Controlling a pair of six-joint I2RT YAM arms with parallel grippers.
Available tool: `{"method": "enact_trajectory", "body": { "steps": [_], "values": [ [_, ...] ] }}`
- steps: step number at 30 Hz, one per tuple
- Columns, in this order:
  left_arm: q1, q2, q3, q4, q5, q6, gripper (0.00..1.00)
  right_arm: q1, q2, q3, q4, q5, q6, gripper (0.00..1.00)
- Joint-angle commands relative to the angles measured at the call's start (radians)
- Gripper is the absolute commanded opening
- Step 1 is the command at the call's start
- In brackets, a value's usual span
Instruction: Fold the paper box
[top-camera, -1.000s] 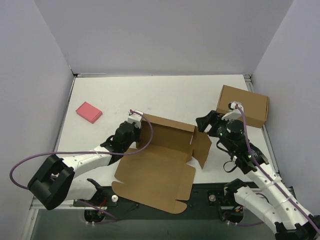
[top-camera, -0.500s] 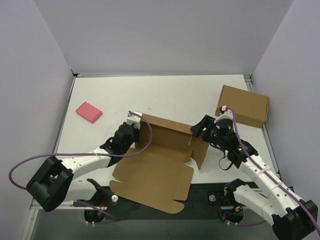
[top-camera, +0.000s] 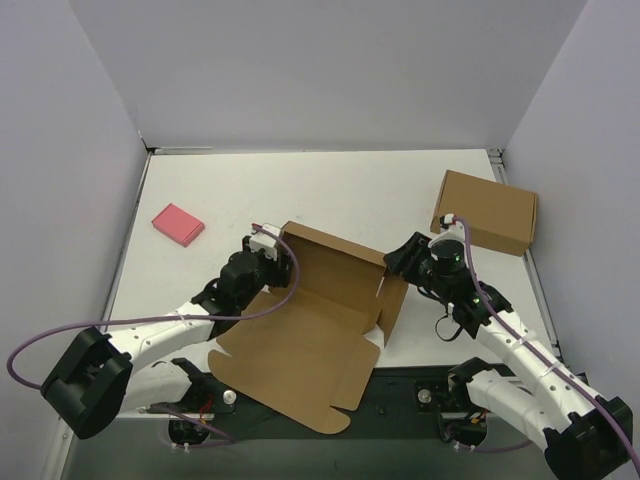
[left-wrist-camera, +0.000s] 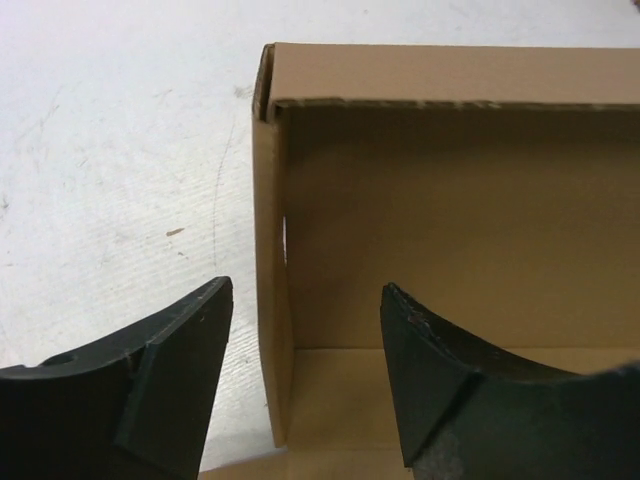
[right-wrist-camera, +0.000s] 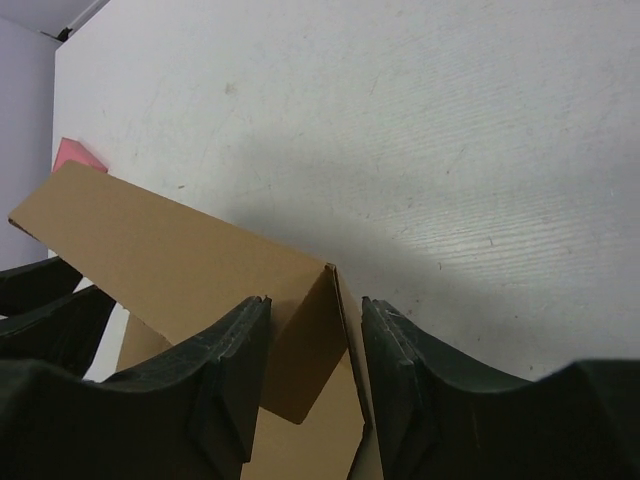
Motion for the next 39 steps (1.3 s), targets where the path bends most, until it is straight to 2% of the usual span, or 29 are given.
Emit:
{"method": "enact_trajectory", "body": {
  "steps": [1,7,10,14,16,19,26,30,33,35,36,38,39],
  "values": [
    [-0.003,-0.067,-0.011,0.017,0.125,-0.011,0.73,-0.001,0.025,-0.035,-0.052,0.022,-0.016,0.41],
    [0.003,-0.189,-0.017,-0.072,0.26,-0.086,0.84,0.005,0.027,-0.037,-0.034,0.023,-0.034,0.39],
    [0.02,-0.206,0.024,-0.145,0.26,-0.1,0.84,0.008,0.022,-0.037,-0.029,0.03,-0.045,0.38],
    [0.084,-0.115,0.089,-0.211,0.233,-0.123,0.85,0.007,0.037,-0.04,-0.035,0.03,-0.051,0.39],
    [0.15,-0.069,0.13,-0.208,0.307,-0.129,0.85,0.003,0.045,-0.045,-0.035,0.03,-0.053,0.41],
    [0.192,0.045,0.225,-0.176,0.427,-0.11,0.85,-0.003,0.051,-0.052,-0.021,0.062,-0.053,0.41],
    [0.198,0.272,0.37,-0.086,0.59,0.065,0.84,-0.02,0.056,-0.069,-0.001,0.04,-0.045,0.42],
    [0.199,0.283,0.354,-0.07,0.587,0.087,0.83,-0.03,0.031,-0.066,-0.001,0.008,-0.043,0.44],
    [0.198,0.263,0.313,-0.008,0.592,0.084,0.74,-0.043,0.023,-0.068,-0.001,-0.003,-0.042,0.46],
    [0.198,0.257,0.276,0.063,0.601,0.084,0.63,-0.044,0.023,-0.065,-0.001,-0.029,-0.042,0.46],
    [0.199,0.257,0.265,0.081,0.616,0.084,0.54,-0.047,0.022,-0.063,-0.001,-0.035,-0.042,0.46],
    [0.199,0.263,0.25,0.111,0.622,0.081,0.43,-0.049,0.013,-0.062,-0.003,-0.044,-0.039,0.47],
    [0.198,0.264,0.245,0.117,0.624,0.081,0.3,-0.05,0.002,-0.062,-0.007,-0.046,-0.039,0.47]
  ]
}}
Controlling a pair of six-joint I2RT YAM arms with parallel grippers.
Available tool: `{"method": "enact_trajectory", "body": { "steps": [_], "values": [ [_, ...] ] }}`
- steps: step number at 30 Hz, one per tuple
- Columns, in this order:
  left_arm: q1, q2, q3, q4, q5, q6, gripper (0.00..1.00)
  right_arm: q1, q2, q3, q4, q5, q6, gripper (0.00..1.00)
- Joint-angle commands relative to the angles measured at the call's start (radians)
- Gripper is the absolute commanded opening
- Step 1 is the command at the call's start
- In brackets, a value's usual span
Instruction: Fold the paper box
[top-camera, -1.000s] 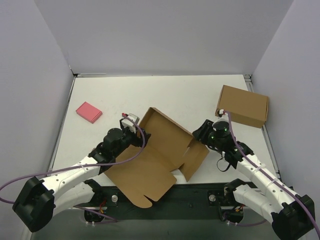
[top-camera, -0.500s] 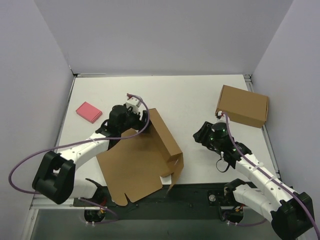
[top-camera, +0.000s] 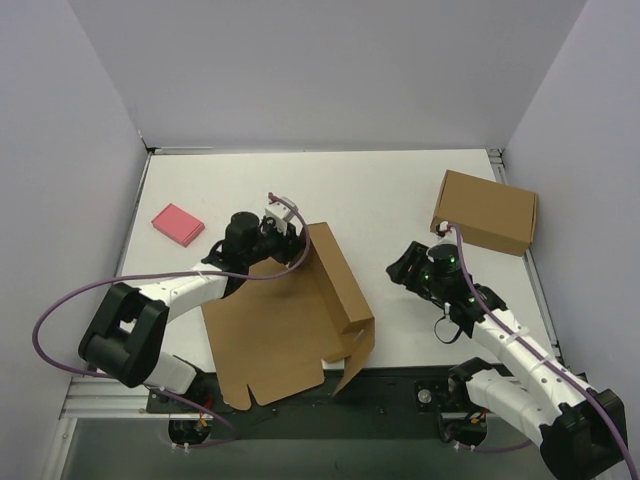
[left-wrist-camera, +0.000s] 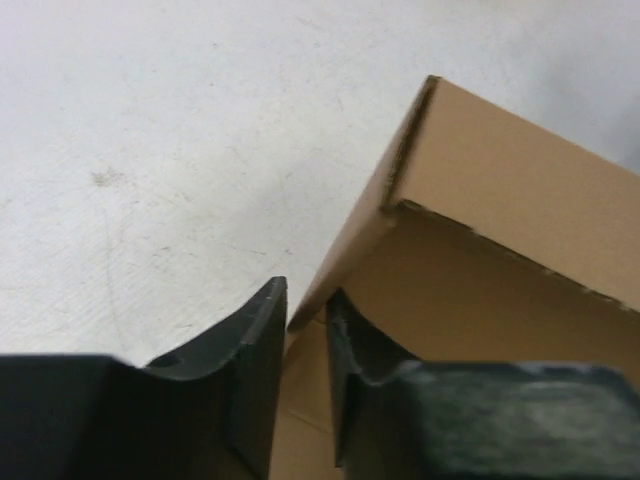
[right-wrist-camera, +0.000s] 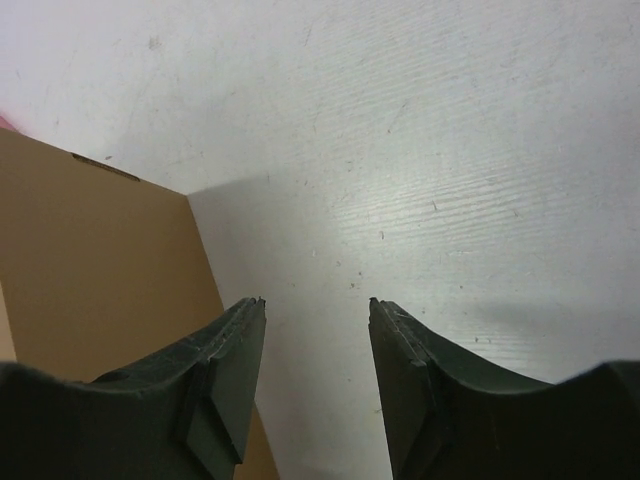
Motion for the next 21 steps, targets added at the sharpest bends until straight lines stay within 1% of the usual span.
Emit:
{"method": "enact_trajectory", "body": {
  "steps": [1,2,6,7,9,13,14,17,19,20,21],
  "values": [
    [0.004,-0.02,-0.028,0.142,0.048,0.013,0.26,-0.014,-0.04,0.007,0.004,-0.028,0.004,0.47],
    [0.004,-0.019,-0.04,0.162,0.044,0.01,0.22,-0.017,-0.046,0.011,0.001,-0.03,0.0,0.48],
    [0.003,-0.015,-0.049,0.195,0.025,0.007,0.15,-0.034,-0.067,0.04,-0.025,-0.03,-0.011,0.48],
    [0.003,-0.014,-0.051,0.205,0.024,-0.004,0.1,-0.037,-0.069,0.047,-0.034,-0.03,-0.014,0.48],
    [0.003,-0.014,-0.051,0.217,-0.034,-0.016,0.08,-0.04,-0.064,0.07,-0.04,-0.028,-0.02,0.49],
    [0.003,-0.025,-0.062,0.234,-0.204,-0.036,0.07,-0.053,-0.046,0.102,-0.042,-0.02,-0.025,0.49],
    [0.003,-0.029,-0.063,0.238,-0.276,-0.033,0.07,-0.059,-0.041,0.108,-0.042,-0.019,-0.026,0.5],
    [0.001,-0.029,-0.065,0.248,-0.393,-0.027,0.07,-0.065,-0.003,0.134,-0.036,-0.016,-0.028,0.5],
    [-0.004,-0.028,-0.077,0.261,-0.436,-0.022,0.08,-0.067,0.012,0.145,-0.033,-0.007,-0.029,0.51],
    [-0.005,-0.028,-0.08,0.269,-0.458,-0.022,0.08,-0.068,0.029,0.148,-0.034,-0.001,-0.028,0.54],
    [-0.007,-0.026,-0.081,0.266,-0.475,-0.022,0.1,-0.073,0.039,0.149,-0.033,0.007,-0.029,0.56]
  ]
}}
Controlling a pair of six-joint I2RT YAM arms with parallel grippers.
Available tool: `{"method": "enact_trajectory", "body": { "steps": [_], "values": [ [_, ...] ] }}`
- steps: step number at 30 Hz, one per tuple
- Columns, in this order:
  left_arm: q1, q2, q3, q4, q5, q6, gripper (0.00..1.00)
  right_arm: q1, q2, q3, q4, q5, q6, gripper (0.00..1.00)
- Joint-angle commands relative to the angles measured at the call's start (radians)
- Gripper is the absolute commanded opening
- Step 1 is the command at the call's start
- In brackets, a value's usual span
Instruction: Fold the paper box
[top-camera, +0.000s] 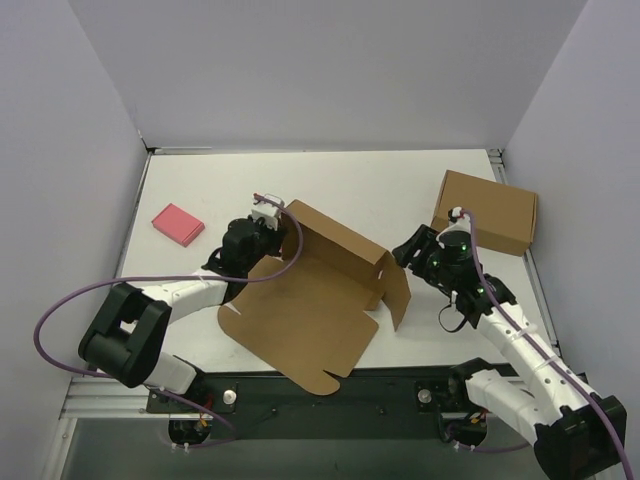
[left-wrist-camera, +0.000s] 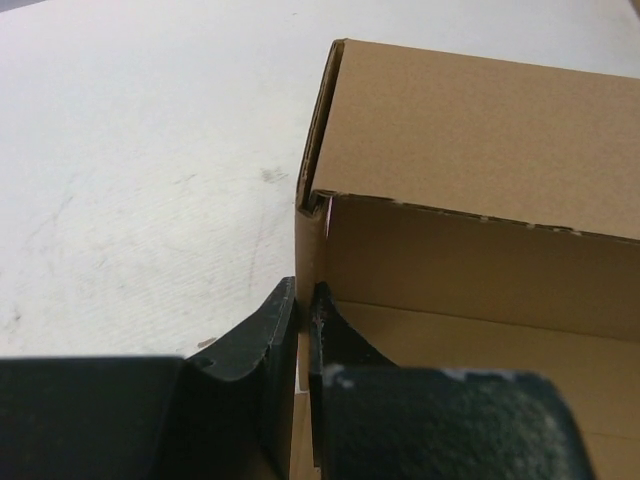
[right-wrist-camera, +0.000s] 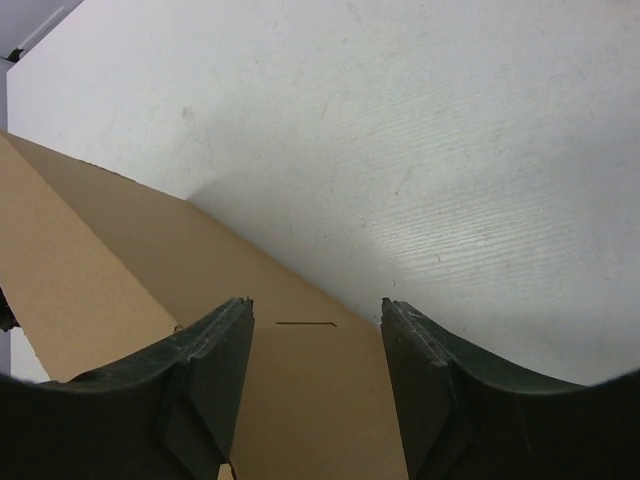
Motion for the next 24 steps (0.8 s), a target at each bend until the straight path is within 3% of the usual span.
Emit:
{"method": "enact_trajectory", "body": {
  "steps": [1,3,5,6,11,20,24],
  "values": [
    [-0.009,-0.026,-0.007,0.095,-0.176,-0.019,0.11,-0.015,0.047,0.043,0.003,0.028,-0.016,0.57],
    [-0.012,-0.026,-0.008,0.072,-0.207,-0.025,0.15,-0.044,0.068,0.037,0.01,0.024,0.003,0.64],
    [-0.015,-0.041,-0.013,0.049,-0.198,-0.031,0.3,-0.063,0.076,0.034,0.022,0.001,0.012,0.69],
    [-0.016,-0.051,-0.014,0.038,-0.193,-0.042,0.45,-0.069,0.076,0.032,0.035,-0.005,0.015,0.69],
    [-0.025,-0.158,-0.019,-0.057,-0.144,-0.07,0.73,-0.08,0.051,0.035,0.045,-0.035,0.038,0.71],
    [-0.019,-0.36,0.053,-0.407,-0.001,-0.157,0.87,-0.1,-0.021,0.025,0.036,-0.082,0.041,0.72],
    [0.042,-0.378,0.162,-0.542,0.13,-0.227,0.87,-0.1,-0.07,0.025,0.001,-0.088,-0.022,0.73]
  ]
}}
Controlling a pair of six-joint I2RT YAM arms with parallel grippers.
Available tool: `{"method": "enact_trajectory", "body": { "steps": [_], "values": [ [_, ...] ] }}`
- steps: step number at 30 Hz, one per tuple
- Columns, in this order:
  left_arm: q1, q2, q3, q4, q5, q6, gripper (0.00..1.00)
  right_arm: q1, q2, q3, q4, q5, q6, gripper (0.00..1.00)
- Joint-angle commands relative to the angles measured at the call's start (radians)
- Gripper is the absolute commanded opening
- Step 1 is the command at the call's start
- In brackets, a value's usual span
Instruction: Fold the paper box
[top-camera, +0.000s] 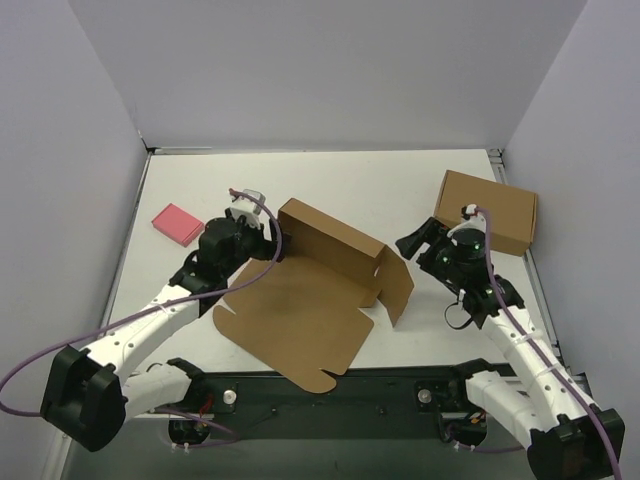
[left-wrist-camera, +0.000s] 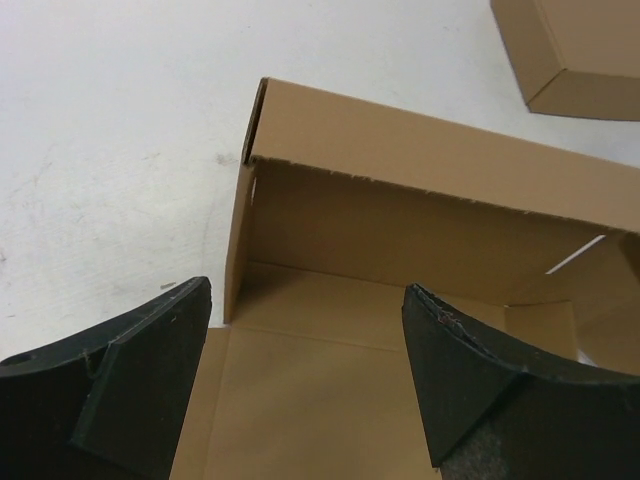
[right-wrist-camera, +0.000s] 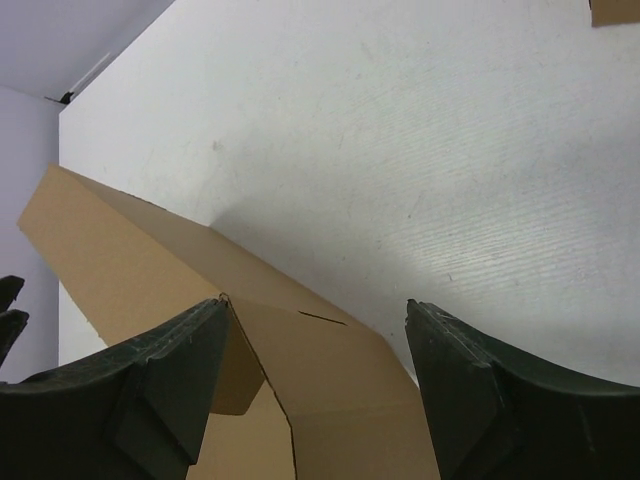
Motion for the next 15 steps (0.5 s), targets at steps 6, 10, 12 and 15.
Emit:
{"method": "enact_trajectory", "body": {
  "steps": [6,10,12,15],
  "values": [
    [0.177,0.056,0.33,-0.28,0.324,-0.165,0.87,-0.005,-0.134,0.007,-0.128,0.004,-0.195,0.73],
    [0.252,0.171,0.413,-0.297,0.463,-0.185,0.87,0.002,-0.164,0.007,-0.174,-0.03,-0.244,0.71],
    [0.255,0.223,0.439,-0.297,0.48,-0.176,0.86,0.01,-0.164,0.013,-0.199,-0.03,-0.27,0.7],
    [0.264,0.272,0.473,-0.31,0.503,-0.164,0.86,0.039,-0.151,0.027,-0.223,-0.014,-0.31,0.69]
  ]
}}
